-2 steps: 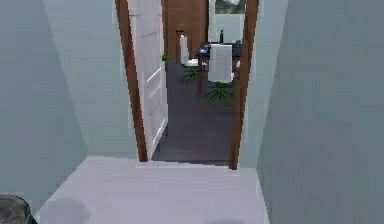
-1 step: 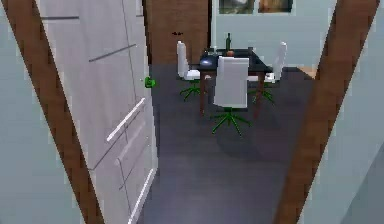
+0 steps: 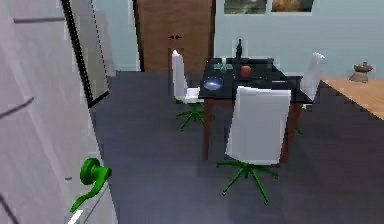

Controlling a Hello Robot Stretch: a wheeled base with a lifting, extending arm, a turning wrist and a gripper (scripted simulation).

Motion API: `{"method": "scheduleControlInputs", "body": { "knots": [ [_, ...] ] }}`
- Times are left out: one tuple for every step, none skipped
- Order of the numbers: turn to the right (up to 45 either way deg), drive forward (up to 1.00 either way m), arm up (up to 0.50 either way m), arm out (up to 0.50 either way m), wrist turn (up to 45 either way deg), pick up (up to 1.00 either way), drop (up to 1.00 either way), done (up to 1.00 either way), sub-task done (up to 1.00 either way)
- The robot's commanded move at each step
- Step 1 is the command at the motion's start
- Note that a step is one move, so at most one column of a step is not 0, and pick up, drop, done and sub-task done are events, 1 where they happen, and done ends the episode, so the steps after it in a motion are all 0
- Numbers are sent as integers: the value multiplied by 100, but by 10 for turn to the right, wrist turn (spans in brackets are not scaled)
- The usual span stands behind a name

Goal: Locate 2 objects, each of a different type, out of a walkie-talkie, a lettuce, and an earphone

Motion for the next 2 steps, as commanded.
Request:
{"method": "scheduleControlInputs", "body": {
  "knots": [
    [0,70,0,0,0,0,0,0,0],
    [-180,0,0,0,0,0,0,0,0]
  ]
}}
